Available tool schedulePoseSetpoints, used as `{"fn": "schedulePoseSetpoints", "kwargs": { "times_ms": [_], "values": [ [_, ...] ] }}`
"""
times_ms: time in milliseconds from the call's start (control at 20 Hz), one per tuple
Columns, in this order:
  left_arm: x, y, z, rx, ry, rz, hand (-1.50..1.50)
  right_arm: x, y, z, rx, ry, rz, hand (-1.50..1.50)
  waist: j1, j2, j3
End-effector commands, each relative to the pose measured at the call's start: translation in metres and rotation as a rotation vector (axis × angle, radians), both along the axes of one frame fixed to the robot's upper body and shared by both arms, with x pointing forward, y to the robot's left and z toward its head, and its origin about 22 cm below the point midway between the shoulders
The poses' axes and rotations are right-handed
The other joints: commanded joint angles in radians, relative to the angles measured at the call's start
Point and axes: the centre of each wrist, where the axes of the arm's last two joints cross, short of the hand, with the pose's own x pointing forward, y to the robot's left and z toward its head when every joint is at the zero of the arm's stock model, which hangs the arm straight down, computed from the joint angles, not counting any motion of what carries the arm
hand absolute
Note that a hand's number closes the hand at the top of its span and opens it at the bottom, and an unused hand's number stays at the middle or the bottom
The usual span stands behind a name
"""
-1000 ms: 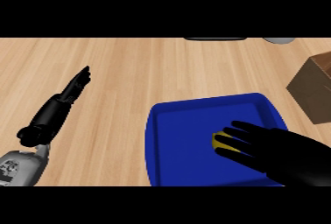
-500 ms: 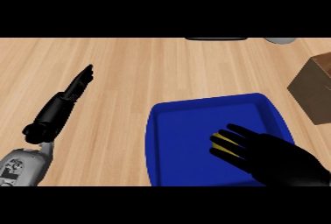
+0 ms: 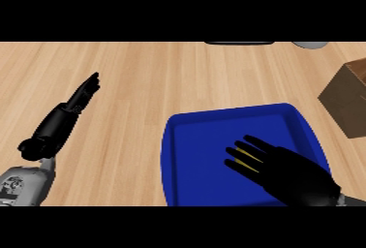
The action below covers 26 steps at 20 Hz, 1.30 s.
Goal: Pick the lemon from the tray and place it in the cardboard box
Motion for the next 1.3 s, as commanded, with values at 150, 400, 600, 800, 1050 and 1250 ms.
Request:
{"fn": "schedulePoseSetpoints", "kwargs": {
  "times_ms": [150,400,600,800,1050,1250],
  "values": [
    [-0.001,0.0,-0.014,-0.01,0.009,0.005,0.0,0.007,0.016,-0.015,-0.048,-0.035,-0.033,-1.5,-0.001,0.0,0.0],
    [-0.007,-0.005,-0.001,0.017,-0.003,0.0,0.0,0.015,-0.009,-0.039,-0.03,-0.005,-0.006,-1.5,0.0,0.0,0.0],
    [0.01,-0.002,0.011,-0.004,0.009,-0.011,0.0,0.005,0.003,-0.062,-0.012,0.017,0.0,-1.5,-0.004,0.0,0.0],
    [-0.011,0.005,-0.008,-0.006,0.0,-0.004,0.0,0.017,0.014,-0.071,-0.059,0.014,-0.032,-1.5,0.001,0.0,0.0],
    [0.014,0.006,0.001,0.002,0.002,0.016,0.0,0.03,0.009,-0.075,-0.064,-0.027,-0.054,-1.5,-0.003,0.001,0.0],
    [-0.004,-0.014,0.014,0.001,0.0,-0.011,0.0,0.045,0.008,-0.082,-0.061,0.01,-0.062,-1.5,0.001,0.0,0.0]
  ]
}}
